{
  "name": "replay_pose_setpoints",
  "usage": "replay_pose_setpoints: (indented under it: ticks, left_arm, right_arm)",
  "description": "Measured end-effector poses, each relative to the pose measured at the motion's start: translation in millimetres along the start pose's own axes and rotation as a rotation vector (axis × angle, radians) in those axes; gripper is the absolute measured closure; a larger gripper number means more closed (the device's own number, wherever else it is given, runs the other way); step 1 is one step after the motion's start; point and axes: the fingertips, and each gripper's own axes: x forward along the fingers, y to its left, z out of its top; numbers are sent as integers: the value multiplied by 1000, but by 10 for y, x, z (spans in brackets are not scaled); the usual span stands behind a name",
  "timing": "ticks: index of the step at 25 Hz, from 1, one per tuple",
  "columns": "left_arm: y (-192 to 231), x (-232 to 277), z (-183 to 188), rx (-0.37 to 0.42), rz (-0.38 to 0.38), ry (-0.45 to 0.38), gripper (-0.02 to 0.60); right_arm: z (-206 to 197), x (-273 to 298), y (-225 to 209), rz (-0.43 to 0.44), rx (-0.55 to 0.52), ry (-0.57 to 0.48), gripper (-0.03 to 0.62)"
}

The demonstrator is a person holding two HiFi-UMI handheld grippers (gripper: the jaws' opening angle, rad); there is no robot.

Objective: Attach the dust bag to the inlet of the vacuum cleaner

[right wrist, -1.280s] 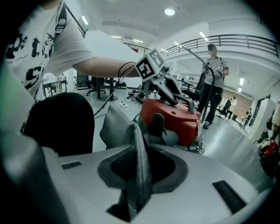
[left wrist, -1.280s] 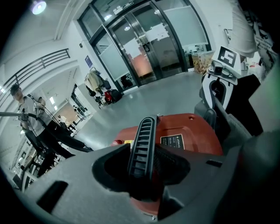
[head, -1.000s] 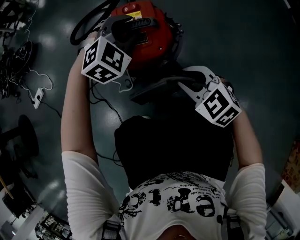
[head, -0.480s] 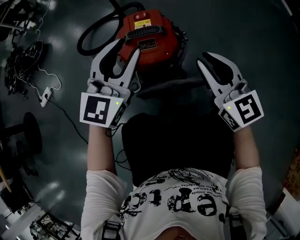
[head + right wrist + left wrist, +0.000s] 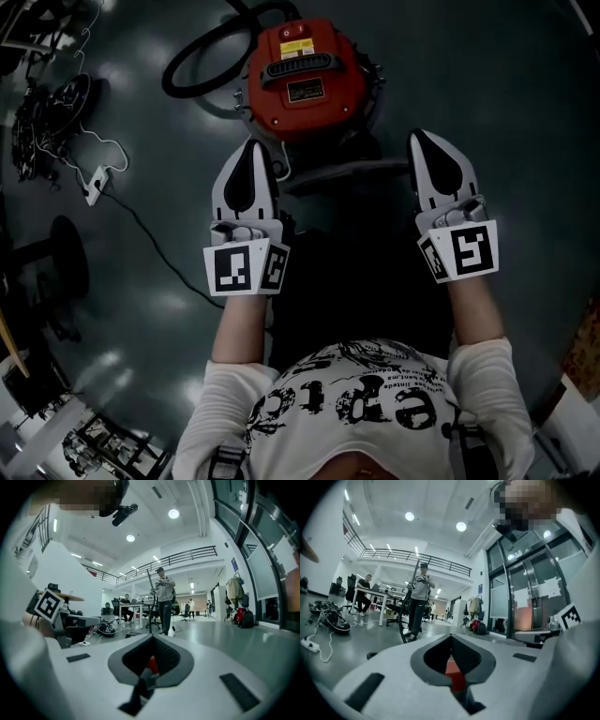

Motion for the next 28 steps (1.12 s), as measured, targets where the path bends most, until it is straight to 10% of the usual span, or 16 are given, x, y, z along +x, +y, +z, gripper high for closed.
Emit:
replay_pose_setpoints:
  ticks: [7, 18, 28]
  left_arm:
    - [-384, -158, 590, 109, -36, 225, 578]
    - [-1441, -927, 3340, 51, -3, 191, 578]
    - [-1678, -1717, 4355, 57, 47, 133, 578]
  right_arm:
    - [914, -218, 22, 46, 20, 105, 592]
    - [3603, -1277, 110, 6, 19, 97, 592]
    - [4423, -2099, 367, -33, -43, 62, 592]
